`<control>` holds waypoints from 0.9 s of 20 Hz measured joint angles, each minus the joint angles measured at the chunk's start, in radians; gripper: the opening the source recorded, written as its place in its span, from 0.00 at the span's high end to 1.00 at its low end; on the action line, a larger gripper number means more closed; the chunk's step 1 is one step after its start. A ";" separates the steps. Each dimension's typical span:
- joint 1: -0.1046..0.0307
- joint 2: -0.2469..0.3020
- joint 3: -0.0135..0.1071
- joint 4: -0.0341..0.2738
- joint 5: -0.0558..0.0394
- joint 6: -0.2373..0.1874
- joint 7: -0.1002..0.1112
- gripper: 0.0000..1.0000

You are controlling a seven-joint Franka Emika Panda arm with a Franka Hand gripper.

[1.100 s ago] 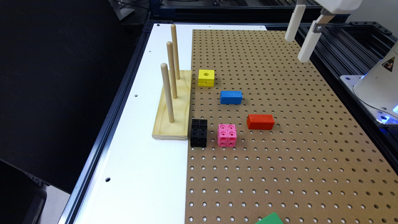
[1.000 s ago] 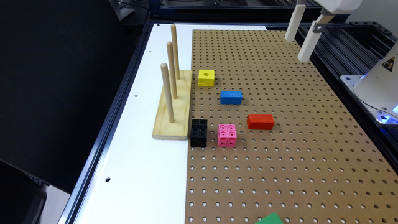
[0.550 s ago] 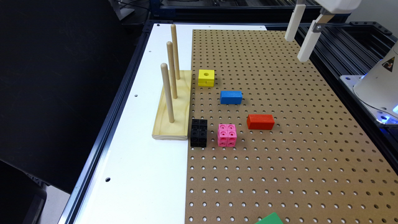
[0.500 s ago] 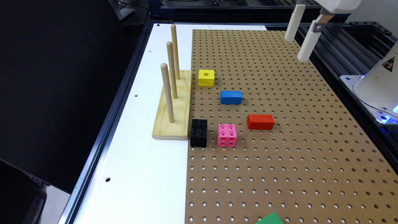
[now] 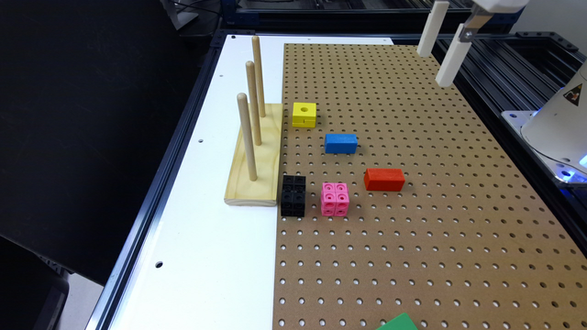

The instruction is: Pick up narrow blue stick.

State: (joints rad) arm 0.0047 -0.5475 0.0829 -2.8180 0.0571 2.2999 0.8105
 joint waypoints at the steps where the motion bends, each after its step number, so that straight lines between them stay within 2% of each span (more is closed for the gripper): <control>1: 0.000 0.004 0.000 0.003 0.0000 0.004 0.000 0.00; 7: 0.000 0.054 0.001 0.022 0.0000 0.052 0.000 0.00; 11: -0.001 0.114 0.001 0.070 0.0000 0.071 0.000 0.00; 14: -0.002 0.170 0.001 0.119 0.0000 0.072 0.000 0.00; 18: -0.007 0.224 0.001 0.162 -0.0010 0.072 0.000 0.00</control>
State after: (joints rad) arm -0.0024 -0.3234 0.0841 -2.6557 0.0561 2.3721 0.8104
